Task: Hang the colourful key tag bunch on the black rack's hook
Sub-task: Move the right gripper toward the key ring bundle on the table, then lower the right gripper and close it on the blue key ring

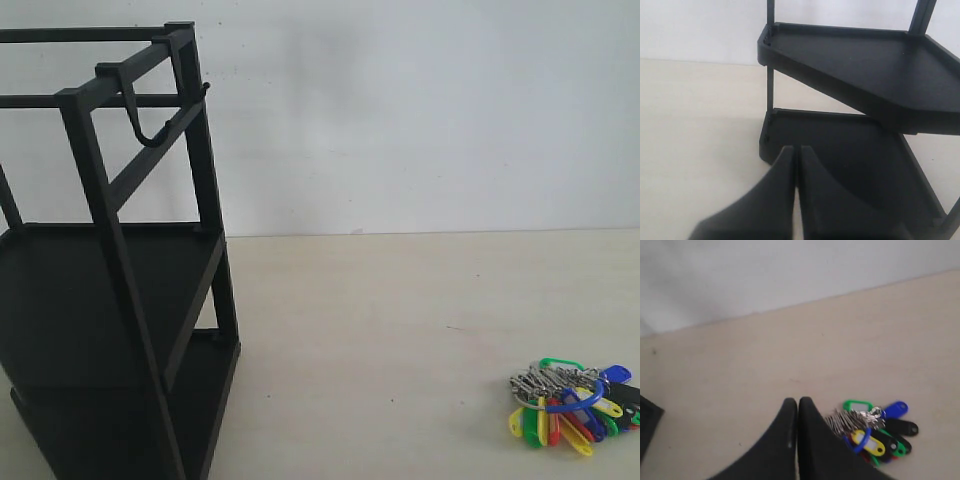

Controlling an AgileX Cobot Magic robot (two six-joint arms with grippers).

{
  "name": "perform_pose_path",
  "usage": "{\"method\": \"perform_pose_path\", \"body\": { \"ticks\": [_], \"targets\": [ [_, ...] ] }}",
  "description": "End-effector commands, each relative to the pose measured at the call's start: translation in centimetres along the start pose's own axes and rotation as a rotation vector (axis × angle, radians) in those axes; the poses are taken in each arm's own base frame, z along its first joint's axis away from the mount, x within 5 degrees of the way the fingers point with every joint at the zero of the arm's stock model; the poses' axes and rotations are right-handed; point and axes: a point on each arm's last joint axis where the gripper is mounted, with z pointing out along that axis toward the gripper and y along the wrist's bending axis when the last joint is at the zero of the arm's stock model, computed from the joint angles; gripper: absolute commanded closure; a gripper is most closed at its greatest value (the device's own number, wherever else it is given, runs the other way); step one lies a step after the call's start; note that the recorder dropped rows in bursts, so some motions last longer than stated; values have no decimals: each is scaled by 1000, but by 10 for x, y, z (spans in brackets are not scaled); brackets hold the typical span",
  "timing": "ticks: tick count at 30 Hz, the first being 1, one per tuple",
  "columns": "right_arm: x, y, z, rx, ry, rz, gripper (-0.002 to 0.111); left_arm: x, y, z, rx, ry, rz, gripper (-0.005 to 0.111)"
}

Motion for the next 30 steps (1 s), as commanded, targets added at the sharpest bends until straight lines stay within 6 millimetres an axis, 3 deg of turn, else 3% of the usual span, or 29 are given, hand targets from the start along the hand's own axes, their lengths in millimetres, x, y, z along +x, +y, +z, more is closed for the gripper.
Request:
{"method": "perform_pose_path", "body": {
  "ticks": [1, 3, 5, 11, 13, 17, 30],
  "targets": [
    [16, -5, 34, 66, 209, -49, 108, -1, 0, 0, -1, -11, 8, 102],
    [24, -8, 50, 89, 296, -43, 108, -1, 0, 0, -1, -11, 8, 102],
    [34, -10, 66, 118, 382, -12, 100, -1, 0, 0, -1, -11, 8, 102],
    [54, -16, 103, 169, 493, 50, 47, -1, 0, 0, -1, -11, 8, 102],
    [58, -17, 112, 179, 503, 72, 48, -1, 0, 0, -1, -11, 8, 102],
    [67, -20, 132, 195, 510, 120, 60, -1, 0, 0, -1, -11, 8, 102],
    [88, -31, 167, 234, 519, 207, 57, -1, 0, 0, -1, -11, 8, 102]
  ]
}}
